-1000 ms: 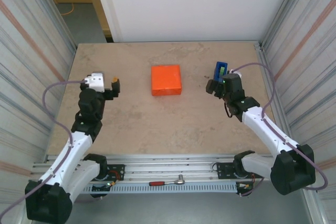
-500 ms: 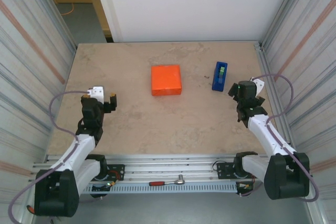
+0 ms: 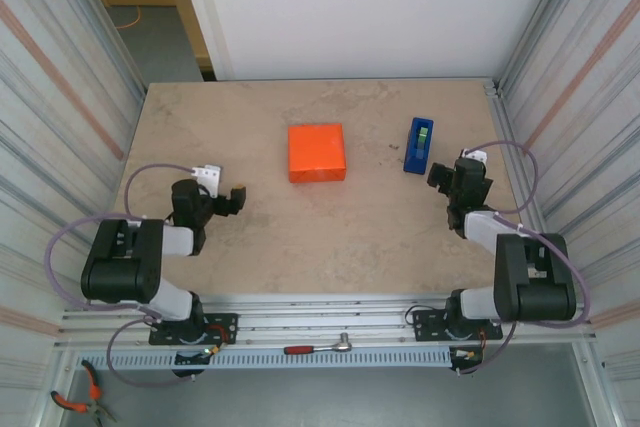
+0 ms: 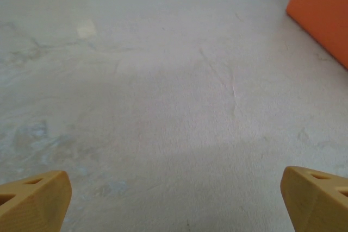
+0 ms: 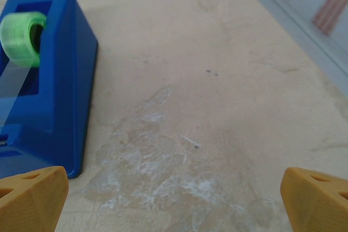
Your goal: Wrap the gift box in paper
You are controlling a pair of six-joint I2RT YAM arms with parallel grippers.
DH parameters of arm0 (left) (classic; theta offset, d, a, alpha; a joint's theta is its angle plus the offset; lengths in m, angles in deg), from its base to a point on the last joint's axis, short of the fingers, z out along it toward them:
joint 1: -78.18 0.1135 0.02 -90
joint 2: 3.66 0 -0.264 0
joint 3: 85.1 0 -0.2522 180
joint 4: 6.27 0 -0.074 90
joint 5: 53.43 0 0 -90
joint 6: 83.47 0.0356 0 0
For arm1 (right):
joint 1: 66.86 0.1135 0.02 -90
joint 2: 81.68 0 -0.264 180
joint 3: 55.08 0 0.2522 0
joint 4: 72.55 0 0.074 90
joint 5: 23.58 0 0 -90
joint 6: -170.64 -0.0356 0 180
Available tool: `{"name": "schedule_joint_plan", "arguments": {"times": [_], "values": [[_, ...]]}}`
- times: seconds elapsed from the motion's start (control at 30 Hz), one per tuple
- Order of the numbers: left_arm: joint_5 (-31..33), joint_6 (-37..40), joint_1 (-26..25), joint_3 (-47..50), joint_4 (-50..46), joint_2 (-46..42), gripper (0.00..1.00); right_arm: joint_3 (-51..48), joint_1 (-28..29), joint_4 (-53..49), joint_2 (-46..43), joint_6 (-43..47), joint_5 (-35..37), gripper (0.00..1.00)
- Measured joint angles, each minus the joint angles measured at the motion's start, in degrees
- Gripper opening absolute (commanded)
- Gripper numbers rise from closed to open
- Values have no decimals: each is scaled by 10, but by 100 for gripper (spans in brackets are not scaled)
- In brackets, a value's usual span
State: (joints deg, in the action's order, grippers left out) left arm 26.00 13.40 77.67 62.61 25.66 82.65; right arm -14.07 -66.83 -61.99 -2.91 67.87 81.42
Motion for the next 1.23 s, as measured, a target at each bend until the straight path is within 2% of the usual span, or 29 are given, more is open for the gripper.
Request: {"name": "schedule_joint_plan", "arguments": {"times": [0.1,0.3,0.53,0.87,1.23], "values": [[-31,0,15,-18,5,5,99,-1,-9,26,24,16,-27,98],[-56,0,17,-30,10,5,99,-37,-24,163,86,39,-69,98],[-28,-11,17,-47,-6,5,99,-39,-23,187,101,49,-104,98],[14,-17,10,-48,-9,5,99,-39,-19,206,101,58,-104,99],[29,-22,10,-48,-9,5,99,-39,-19,206,101,59,-106,99]]}}
